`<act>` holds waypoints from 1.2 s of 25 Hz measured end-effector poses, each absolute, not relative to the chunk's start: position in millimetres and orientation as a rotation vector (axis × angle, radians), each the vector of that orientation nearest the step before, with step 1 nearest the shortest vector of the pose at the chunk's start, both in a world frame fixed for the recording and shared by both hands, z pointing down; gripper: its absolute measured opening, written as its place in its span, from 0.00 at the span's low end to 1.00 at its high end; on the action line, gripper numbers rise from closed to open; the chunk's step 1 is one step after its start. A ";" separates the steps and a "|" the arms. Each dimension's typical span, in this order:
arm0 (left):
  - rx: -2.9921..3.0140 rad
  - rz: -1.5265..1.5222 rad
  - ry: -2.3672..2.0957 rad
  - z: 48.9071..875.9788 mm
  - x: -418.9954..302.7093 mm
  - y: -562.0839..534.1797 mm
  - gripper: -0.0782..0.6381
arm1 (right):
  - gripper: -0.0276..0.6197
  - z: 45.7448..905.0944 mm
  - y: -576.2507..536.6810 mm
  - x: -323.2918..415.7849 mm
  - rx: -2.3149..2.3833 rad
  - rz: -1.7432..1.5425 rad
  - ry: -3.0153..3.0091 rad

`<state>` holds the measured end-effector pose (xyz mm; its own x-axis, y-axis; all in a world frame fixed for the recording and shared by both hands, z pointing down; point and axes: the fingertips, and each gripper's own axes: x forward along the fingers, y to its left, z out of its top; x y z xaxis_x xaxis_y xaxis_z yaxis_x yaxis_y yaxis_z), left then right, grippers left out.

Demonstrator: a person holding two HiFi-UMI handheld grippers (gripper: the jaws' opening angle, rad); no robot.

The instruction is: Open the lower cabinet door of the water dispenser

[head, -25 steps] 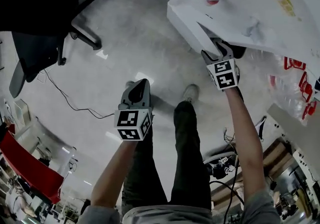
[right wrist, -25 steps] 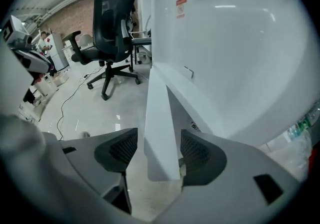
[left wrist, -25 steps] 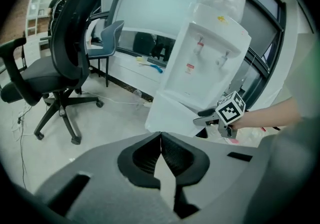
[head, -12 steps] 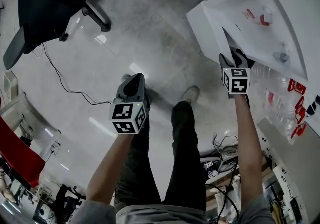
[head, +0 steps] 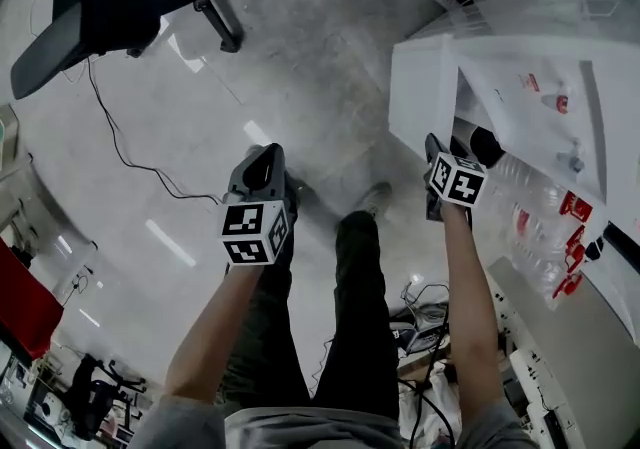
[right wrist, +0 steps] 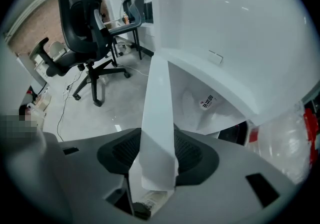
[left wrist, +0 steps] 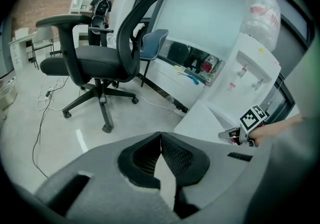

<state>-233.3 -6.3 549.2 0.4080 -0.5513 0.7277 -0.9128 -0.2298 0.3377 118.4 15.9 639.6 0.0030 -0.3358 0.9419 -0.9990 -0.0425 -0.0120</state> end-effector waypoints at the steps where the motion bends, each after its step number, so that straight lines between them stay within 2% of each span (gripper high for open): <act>1: 1.900 0.598 -1.256 548.2 -239.8 -7.2 0.12 | 0.36 640.3 15.9 111.4 1.507 1.091 -1.417; 20: 1.797 0.545 -1.332 532.3 -343.8 -39.1 0.13 | 0.36 642.2 -9.7 28.3 1.784 1.377 -1.056; 30: 1.777 0.581 -1.352 521.9 -345.6 -68.4 0.12 | 0.36 643.1 -32.8 -4.0 1.950 1.461 -0.886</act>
